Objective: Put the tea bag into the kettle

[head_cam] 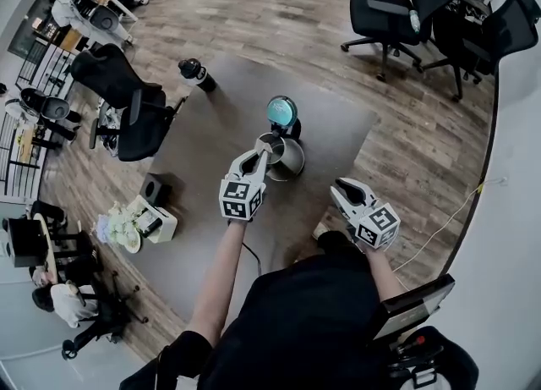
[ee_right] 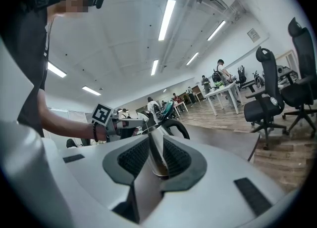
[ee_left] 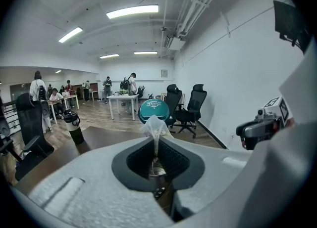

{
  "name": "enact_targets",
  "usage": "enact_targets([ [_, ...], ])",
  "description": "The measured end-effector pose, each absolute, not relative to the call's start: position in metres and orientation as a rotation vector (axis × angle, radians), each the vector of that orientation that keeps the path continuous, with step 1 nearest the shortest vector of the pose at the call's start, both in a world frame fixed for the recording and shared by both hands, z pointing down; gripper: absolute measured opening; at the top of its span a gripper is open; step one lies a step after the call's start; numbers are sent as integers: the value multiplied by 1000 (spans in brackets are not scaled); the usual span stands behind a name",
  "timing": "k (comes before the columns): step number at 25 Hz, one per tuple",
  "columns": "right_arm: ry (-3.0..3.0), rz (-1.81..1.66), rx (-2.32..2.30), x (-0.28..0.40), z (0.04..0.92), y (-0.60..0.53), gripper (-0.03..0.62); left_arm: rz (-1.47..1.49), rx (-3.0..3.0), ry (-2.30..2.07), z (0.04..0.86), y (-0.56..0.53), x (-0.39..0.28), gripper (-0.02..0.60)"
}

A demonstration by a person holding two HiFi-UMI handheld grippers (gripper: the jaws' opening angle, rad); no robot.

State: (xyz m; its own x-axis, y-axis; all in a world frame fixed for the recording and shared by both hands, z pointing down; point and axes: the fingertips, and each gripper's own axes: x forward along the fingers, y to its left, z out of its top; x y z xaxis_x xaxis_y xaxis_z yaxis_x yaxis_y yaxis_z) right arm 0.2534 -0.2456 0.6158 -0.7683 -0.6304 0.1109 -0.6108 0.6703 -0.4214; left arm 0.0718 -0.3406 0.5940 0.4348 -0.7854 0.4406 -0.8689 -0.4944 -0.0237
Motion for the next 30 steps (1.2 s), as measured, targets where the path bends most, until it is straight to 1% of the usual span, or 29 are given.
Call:
enact_targets([
  [11, 2828, -714, -1040, 246, 621, -248, 92, 743, 2401, -1344, 626, -341, 74, 23],
  [21, 2797, -729, -1057, 253, 625, -250, 92, 855, 2353, -1238, 637, -339, 76, 23],
  [30, 2783, -709, -1069, 260, 623, -250, 92, 883, 2324, -1185, 640, -340, 79, 23],
])
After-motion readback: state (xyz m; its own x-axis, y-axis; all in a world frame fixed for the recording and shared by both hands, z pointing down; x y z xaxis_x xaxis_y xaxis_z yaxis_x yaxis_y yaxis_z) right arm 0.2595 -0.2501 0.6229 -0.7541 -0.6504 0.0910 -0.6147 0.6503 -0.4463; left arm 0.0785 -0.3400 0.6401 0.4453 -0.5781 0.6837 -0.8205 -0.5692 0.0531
